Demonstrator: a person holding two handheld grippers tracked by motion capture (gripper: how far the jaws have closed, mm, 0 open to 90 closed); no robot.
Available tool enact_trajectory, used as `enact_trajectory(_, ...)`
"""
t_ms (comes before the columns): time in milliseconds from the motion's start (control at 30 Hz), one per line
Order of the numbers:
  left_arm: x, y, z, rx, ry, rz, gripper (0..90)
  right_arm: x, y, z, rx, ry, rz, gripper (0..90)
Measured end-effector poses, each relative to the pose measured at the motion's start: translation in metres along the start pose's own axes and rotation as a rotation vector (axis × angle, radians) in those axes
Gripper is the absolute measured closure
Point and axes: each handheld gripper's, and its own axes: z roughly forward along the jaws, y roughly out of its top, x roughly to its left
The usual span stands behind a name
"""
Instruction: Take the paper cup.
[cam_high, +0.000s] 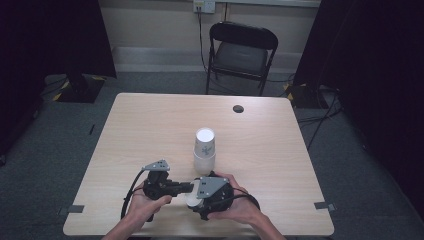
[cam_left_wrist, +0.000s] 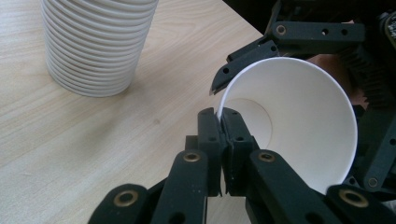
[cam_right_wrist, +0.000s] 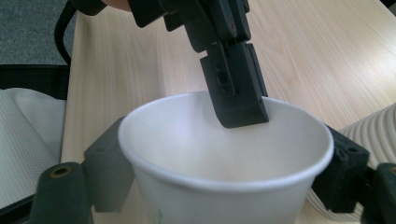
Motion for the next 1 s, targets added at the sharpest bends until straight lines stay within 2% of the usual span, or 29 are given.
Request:
enact_trajectory(200, 0.0010, 0.0001, -0.0004, 0.003, -0.001, -0.003, 88.0, -0.0005, -0.0013, -0.0005, 0.007, 0.016, 0.004, 23.5)
enact_trajectory(500, 0.0016, 0.0009, 0.0007, 0.023, -0.008, -0.012, 88.1, 0.0006, -0.0015, 0.0008, 0.013, 0.011, -0.010, 22.5)
enact_trajectory(667, 0.0022, 0.0010, -0.0005, 0.016, -0.010, -0.012, 87.8, 0.0011, -0.0017, -0.0005, 0.006, 0.010, -0.017, 25.7)
enact_trajectory(1000, 0.0011, 0.0016, -0.0033, -0.014, 0.006, 0.038, 81.5, -0.0034, -0.0038, -0.0050, -0.019, 0.034, 0.019, 27.5)
